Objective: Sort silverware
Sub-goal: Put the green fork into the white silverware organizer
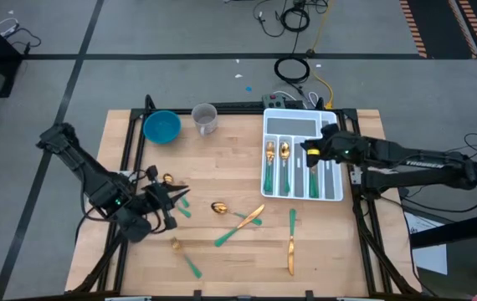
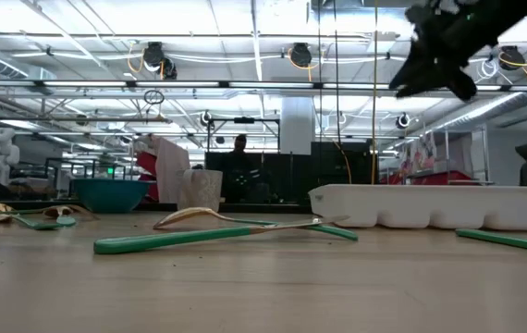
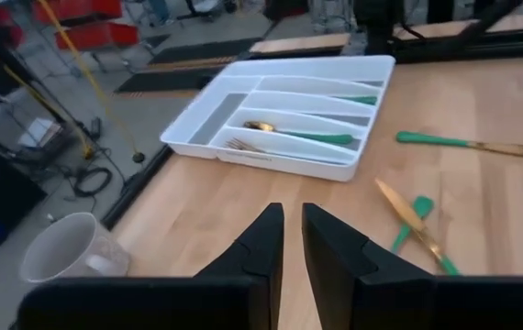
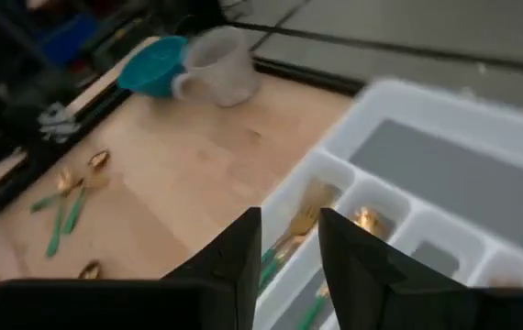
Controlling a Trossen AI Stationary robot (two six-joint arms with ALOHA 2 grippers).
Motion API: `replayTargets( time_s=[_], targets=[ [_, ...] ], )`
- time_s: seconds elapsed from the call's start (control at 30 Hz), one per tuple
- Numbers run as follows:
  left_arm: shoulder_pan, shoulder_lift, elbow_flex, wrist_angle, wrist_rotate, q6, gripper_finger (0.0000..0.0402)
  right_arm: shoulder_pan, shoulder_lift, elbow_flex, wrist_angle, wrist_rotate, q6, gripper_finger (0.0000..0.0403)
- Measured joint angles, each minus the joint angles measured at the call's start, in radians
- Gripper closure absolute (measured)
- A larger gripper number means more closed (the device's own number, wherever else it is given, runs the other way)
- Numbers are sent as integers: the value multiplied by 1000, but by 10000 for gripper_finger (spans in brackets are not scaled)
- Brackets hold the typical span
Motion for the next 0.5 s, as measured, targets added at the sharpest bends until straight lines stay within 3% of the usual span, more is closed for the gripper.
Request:
replayTargets(
  time_s=[0.23, 0.37, 0.5],
  targets=[
    [201, 39, 0, 108, 212, 88, 325, 60, 0, 157, -223, 24, -188, 300],
    [364, 109, 0, -18, 403, 85, 322, 89, 0, 181, -355, 31, -214, 300],
    [489, 187, 0, -197, 426, -46, 321, 123, -1, 181, -442, 29, -201, 300]
  ],
)
